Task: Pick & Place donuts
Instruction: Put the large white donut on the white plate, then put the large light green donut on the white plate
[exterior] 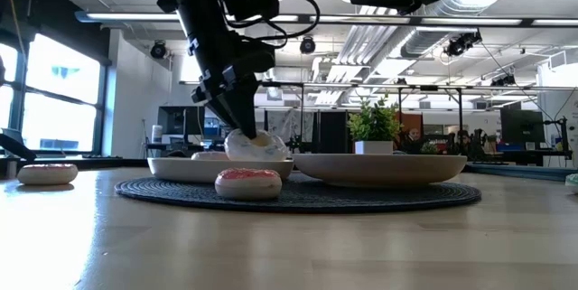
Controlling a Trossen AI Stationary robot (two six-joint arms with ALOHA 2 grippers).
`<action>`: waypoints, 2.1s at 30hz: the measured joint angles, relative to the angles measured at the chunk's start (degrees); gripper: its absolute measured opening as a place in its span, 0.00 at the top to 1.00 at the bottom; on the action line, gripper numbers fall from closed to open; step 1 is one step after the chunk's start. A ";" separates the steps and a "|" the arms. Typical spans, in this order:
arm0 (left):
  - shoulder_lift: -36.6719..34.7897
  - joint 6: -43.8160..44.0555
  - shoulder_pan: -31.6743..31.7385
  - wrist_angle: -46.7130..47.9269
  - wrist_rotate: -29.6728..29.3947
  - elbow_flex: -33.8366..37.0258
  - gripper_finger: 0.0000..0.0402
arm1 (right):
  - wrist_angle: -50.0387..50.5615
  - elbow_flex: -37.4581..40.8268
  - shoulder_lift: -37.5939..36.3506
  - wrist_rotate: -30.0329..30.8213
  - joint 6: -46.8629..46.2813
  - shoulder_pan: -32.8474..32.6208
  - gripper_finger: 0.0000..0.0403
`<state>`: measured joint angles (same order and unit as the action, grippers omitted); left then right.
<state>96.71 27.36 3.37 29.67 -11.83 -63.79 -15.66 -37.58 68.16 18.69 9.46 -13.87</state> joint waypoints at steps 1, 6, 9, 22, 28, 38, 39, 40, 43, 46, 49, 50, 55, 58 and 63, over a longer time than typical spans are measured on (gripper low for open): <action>0.00 -0.08 0.00 -0.02 -0.25 0.00 0.74 | 0.00 0.00 0.00 -0.01 -0.01 0.00 0.69; 0.00 -1.88 0.01 -0.02 -1.01 0.00 0.65 | 0.00 0.02 0.00 -0.01 0.02 0.00 0.69; 0.00 -1.98 0.01 -0.02 -1.04 0.00 0.57 | 0.00 0.00 0.00 0.00 0.02 0.00 0.69; -1.07 -2.08 0.01 3.40 -1.78 -1.77 0.50 | -1.39 0.00 0.00 0.01 1.55 0.00 0.69; -1.09 -3.37 -0.01 12.44 4.15 -8.91 0.50 | -1.74 0.00 0.02 0.01 1.55 0.00 0.69; -1.95 -2.66 -0.78 24.29 9.61 -16.13 0.50 | -1.57 0.00 0.02 1.99 0.51 -1.00 0.69; -2.92 -2.27 -1.02 26.41 8.16 -16.09 0.50 | -1.18 0.00 0.02 2.55 0.01 -1.28 0.69; -3.91 -1.72 -1.52 27.72 6.79 -16.12 0.50 | -0.69 0.00 0.02 2.97 -0.36 -1.58 0.69; -7.05 2.32 -3.59 32.35 0.53 -15.38 0.50 | 1.61 0.00 0.02 3.06 -1.88 -2.68 0.69; -10.67 6.83 -7.04 34.22 -4.98 -13.19 0.50 | 3.76 0.00 0.02 3.05 -1.97 -4.22 0.69; -15.11 11.54 -11.51 34.79 -8.64 -8.87 0.50 | 3.85 0.00 0.02 3.05 -3.48 -5.91 0.69; -16.23 12.80 -12.86 33.43 -9.64 -7.53 0.50 | 3.86 0.00 0.02 3.05 -4.55 -6.52 0.69; -21.50 19.44 -18.09 30.00 -10.91 0.35 0.50 | 10.92 -0.02 0.00 2.69 -12.88 -10.99 0.69; -23.60 22.46 -20.26 28.83 -10.87 4.30 0.50 | 18.09 -0.02 0.00 1.56 -18.66 -13.85 0.69; -24.48 26.04 -21.93 25.08 -11.70 7.51 0.50 | 27.96 -0.02 0.00 -6.43 -30.00 -18.27 0.69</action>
<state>72.23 53.40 -18.57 54.76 -23.53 -56.28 12.30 -37.60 68.16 12.26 -20.54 -32.13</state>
